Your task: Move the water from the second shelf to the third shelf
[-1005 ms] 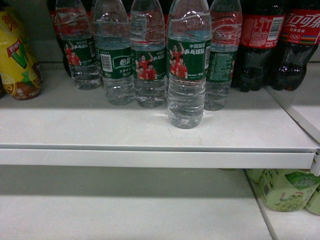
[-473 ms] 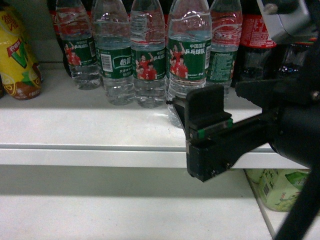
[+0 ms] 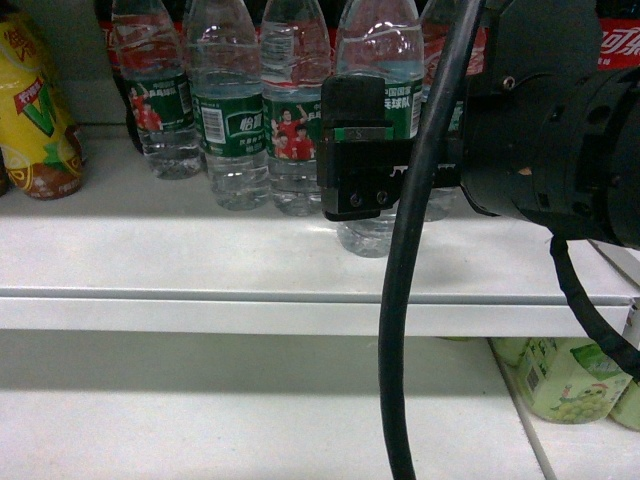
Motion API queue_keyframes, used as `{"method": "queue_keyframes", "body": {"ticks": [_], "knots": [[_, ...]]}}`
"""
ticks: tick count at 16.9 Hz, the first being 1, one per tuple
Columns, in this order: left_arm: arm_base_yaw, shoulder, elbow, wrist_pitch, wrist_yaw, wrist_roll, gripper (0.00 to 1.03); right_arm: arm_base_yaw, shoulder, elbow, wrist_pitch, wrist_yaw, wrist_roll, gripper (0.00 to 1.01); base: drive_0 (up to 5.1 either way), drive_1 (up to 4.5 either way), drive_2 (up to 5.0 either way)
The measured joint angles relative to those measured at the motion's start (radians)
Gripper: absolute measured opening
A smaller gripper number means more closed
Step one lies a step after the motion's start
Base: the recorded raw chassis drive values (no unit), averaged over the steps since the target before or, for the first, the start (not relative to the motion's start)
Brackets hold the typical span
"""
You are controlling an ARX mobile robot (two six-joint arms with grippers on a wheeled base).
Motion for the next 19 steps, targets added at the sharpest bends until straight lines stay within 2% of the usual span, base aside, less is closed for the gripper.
{"method": "queue_keyframes", "body": {"ticks": [3,7,11,17,19], "knots": [[0.0,0.0,0.0,0.0,0.0,0.0,0.98,0.008,0.045,0.07,-0.045,0.033,0.019,0.98,0.0,0.0,0.0],[0.0,0.0,0.0,0.0,0.0,0.0,0.98,0.021,0.13,0.158,-0.099,0.119,0.019,0.98,0.0,0.0,0.0],[0.0,0.0,0.0,0.0,0.0,0.0,0.98,0.02,0.179,0.23,-0.134,0.177,0.019,0.98,0.0,0.0,0.0],[0.0,0.0,0.0,0.0,0.0,0.0,0.98,0.019,0.23,0.319,-0.183,0.232,0.018,0.98,0.0,0.0,0.0],[0.0,0.0,0.0,0.0,0.0,0.0,0.98,0.013,0.23,0.329,-0.198,0.241,0.023,0.77,0.0,0.0,0.0]]}}
